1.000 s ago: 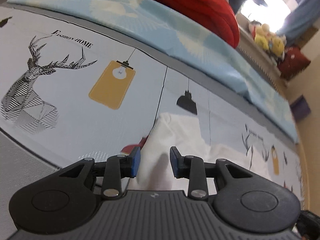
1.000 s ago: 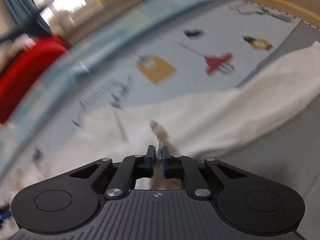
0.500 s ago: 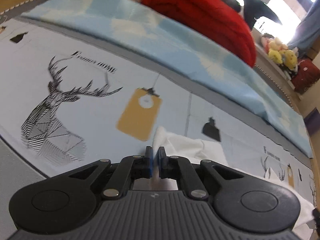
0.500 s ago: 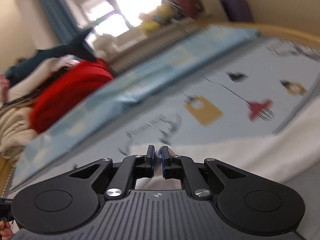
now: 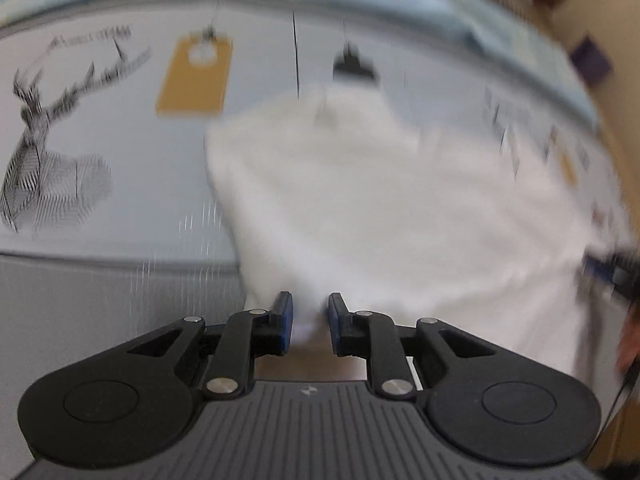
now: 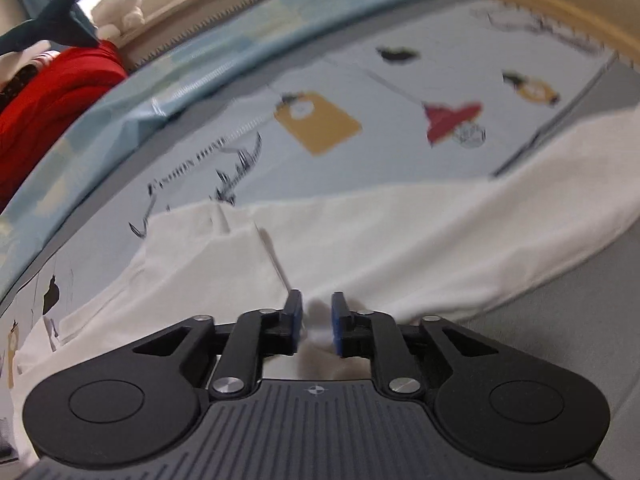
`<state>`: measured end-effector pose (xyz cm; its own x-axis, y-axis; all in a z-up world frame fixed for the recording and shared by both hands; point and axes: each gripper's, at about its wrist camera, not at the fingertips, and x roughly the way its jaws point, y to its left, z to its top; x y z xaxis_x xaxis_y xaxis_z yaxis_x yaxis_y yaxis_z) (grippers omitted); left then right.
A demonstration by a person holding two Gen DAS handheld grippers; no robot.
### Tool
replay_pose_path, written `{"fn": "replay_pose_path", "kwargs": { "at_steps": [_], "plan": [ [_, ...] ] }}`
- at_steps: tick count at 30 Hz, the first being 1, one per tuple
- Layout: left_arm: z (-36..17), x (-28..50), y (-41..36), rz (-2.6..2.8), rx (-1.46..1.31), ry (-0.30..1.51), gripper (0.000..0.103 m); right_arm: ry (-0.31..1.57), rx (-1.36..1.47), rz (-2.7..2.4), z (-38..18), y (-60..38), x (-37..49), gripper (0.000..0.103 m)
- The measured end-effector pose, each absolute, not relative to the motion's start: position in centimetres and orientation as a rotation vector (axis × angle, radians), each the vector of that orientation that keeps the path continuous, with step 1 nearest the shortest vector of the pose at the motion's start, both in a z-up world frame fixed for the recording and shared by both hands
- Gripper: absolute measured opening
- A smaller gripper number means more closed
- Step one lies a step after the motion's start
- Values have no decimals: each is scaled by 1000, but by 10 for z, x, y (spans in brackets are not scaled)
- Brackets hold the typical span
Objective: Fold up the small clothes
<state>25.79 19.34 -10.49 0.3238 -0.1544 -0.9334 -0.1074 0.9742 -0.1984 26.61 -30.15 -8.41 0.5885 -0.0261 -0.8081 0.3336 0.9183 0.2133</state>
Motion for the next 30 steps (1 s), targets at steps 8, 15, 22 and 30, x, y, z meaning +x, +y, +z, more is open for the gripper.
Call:
{"fn": "replay_pose_path", "kwargs": {
  "at_steps": [8,15,22,30],
  "plan": [
    [-102,238,206,20,-123,1267,3,959,340,-174,-93,-294,273,17],
    [-70,249,194,-2,-188,1146,4,821,316,-175,-55,-286,259,0],
    [-77,256,178,-23,-156,1182,5,874,279,-344,-66,-310,259,4],
    [-102,261,166,79,-71,1288,9,1033,267,-97,-93,-298,267,22]
  ]
}}
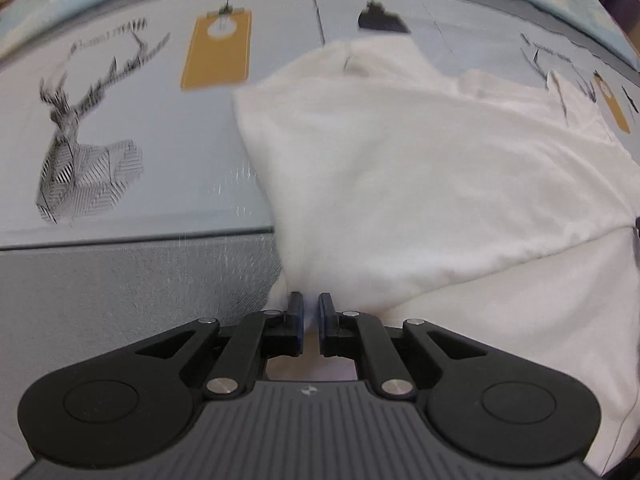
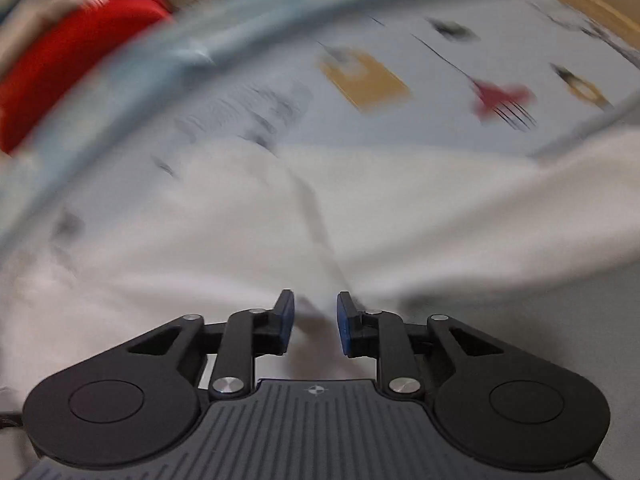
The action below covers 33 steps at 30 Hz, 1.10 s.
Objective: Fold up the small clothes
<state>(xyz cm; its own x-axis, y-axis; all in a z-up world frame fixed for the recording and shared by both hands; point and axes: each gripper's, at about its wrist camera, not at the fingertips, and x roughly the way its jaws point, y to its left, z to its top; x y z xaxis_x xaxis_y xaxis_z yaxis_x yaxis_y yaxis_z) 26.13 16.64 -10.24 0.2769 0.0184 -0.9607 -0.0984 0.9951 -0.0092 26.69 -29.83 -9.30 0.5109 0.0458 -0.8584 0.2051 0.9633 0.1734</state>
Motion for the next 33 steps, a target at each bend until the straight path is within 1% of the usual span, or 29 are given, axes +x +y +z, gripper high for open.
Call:
{"fn": "replay_pose_path", "kwargs": {
  "at_steps": [1,2,3,4,5,9,14,22,26,29,31,32,33],
  "plan": [
    [-94,263,161,68,-73,1260,9,1024,329,-95,-92,-307,265,22],
    [-83,263,155,51,-78,1227,13,1021,368,-110,-88,-314,265,22],
    [-71,265,147,32,-84,1192,16,996,363,-131,-79,-319,263,24],
    [-60,266,139,15,-86,1160,23,944,340,-142,-68,-323,260,25],
    [-49,267,130,1,-84,1132,28,899,318,-152,-59,-328,257,27],
    [-27,268,95,-57,-90,1071,29,822,339,-254,-49,-375,245,28],
    [-24,268,59,-111,-52,1068,29,773,443,-474,-54,-462,216,28],
    [-39,273,53,-86,-33,1092,30,668,687,-737,-80,-577,177,31],
    [-42,277,52,-80,-28,1101,30,599,828,-768,-91,-608,166,31],
    [-43,277,52,-86,-23,1102,30,568,846,-766,-93,-610,170,31],
    [-43,276,55,-84,-24,1101,30,574,824,-773,-95,-607,176,21],
    [-42,276,56,-79,-26,1101,30,578,811,-771,-94,-604,178,9],
    [-42,275,60,-73,-28,1100,30,582,806,-758,-95,-602,182,4]
  ]
}}
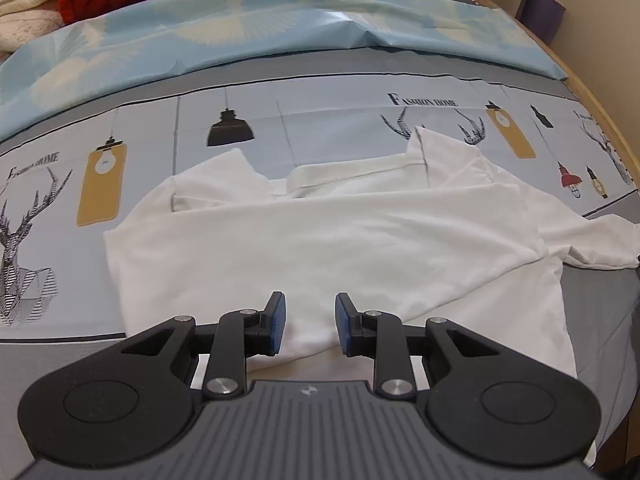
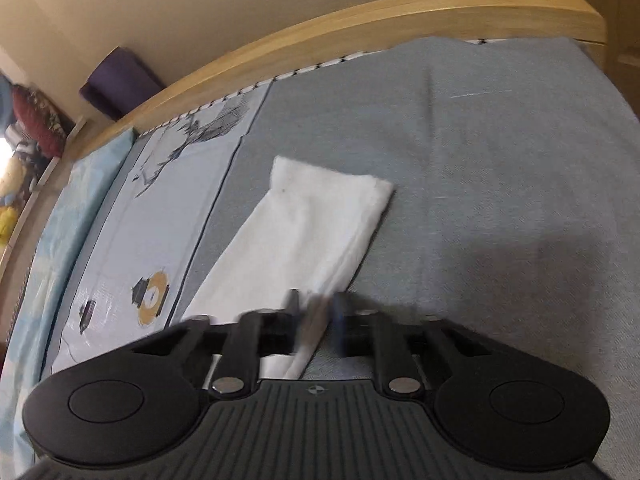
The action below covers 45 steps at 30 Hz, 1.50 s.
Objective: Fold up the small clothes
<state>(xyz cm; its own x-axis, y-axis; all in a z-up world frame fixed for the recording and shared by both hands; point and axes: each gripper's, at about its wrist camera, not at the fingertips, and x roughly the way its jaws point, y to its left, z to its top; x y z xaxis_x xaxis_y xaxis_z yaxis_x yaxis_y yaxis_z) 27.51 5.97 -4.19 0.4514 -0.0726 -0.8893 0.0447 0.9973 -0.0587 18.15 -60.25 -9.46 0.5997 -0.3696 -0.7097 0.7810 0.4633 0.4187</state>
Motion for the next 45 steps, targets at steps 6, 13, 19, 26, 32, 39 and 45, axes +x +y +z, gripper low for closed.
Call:
{"fn": "replay_pose_path", "kwargs": {
  "at_steps": [6,13,19,26,32,39,45],
  "plan": [
    [-35,269,88,-32,-59,1086,30,505,651,-755,-60,-566,200,3],
    [-22,256,124,8,-109,1060,30,451,362,-458,0,-422,246,3],
    [-15,247,157,44,-162,1051,30,473,182,77,14,-242,266,3],
    [-12,244,189,70,-234,1053,30,831,-14,689,-63,-59,252,4],
    [-16,246,200,73,-300,1058,30,1045,-214,539,-72,-31,234,9],
    [-44,255,197,79,-391,1120,30,917,47,315,-15,-115,234,38],
    [-69,265,179,101,-423,1166,30,885,344,-23,-29,-198,273,38]
  ]
}}
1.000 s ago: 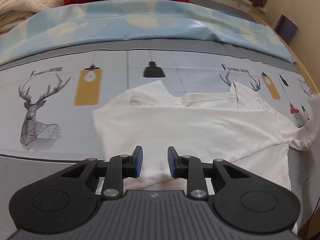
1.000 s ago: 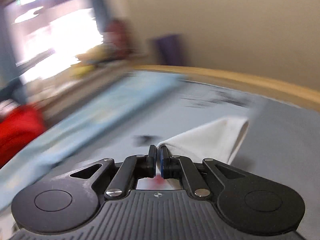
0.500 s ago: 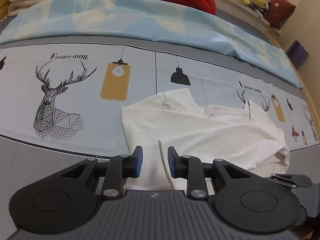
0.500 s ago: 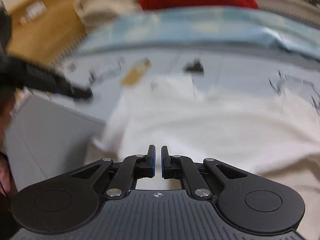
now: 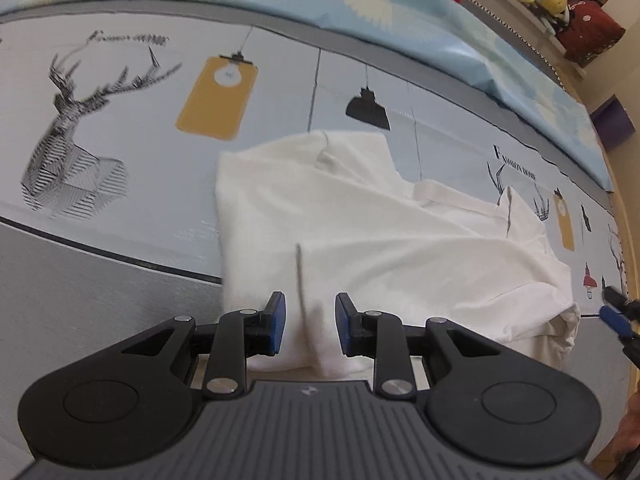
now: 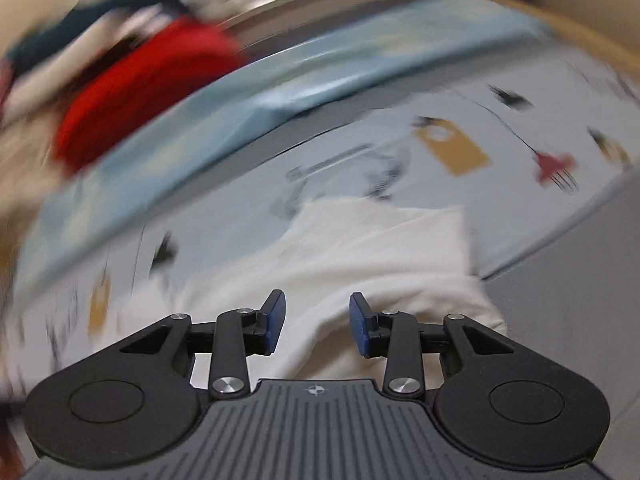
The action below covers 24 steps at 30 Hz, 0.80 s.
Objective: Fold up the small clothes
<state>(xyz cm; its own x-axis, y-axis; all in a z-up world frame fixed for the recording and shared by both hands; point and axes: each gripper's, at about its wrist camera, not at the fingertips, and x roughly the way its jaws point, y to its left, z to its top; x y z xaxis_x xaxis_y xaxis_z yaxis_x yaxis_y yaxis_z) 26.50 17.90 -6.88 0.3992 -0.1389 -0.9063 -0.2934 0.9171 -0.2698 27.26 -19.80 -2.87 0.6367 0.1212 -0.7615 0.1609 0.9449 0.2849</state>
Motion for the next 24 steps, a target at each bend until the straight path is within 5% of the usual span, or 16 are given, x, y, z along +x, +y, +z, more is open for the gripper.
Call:
{"fn": "replay_pose_path", "kwargs": {
  "at_steps": [6,15,16,17,18,24],
  "plan": [
    [-89,278,167,132,-436,1192,30,827,581,-224,-32,-279,281,38],
    [-117,287,161,179,-422,1232,36,1019,724,-178,-96,-285,295,38],
    [-117,288,159,170,-413,1228,32,1048,735,-203,-102,-286,295,38],
    [-115,288,157,158,-399,1220,14,1075,746,-234,-107,-286,294,38],
    [-114,288,155,153,-374,1213,7,1095,759,-264,-110,-287,292,38],
    [-63,279,159,182,-283,1021,4,1106,824,-354,-120,-295,286,38]
  ]
}}
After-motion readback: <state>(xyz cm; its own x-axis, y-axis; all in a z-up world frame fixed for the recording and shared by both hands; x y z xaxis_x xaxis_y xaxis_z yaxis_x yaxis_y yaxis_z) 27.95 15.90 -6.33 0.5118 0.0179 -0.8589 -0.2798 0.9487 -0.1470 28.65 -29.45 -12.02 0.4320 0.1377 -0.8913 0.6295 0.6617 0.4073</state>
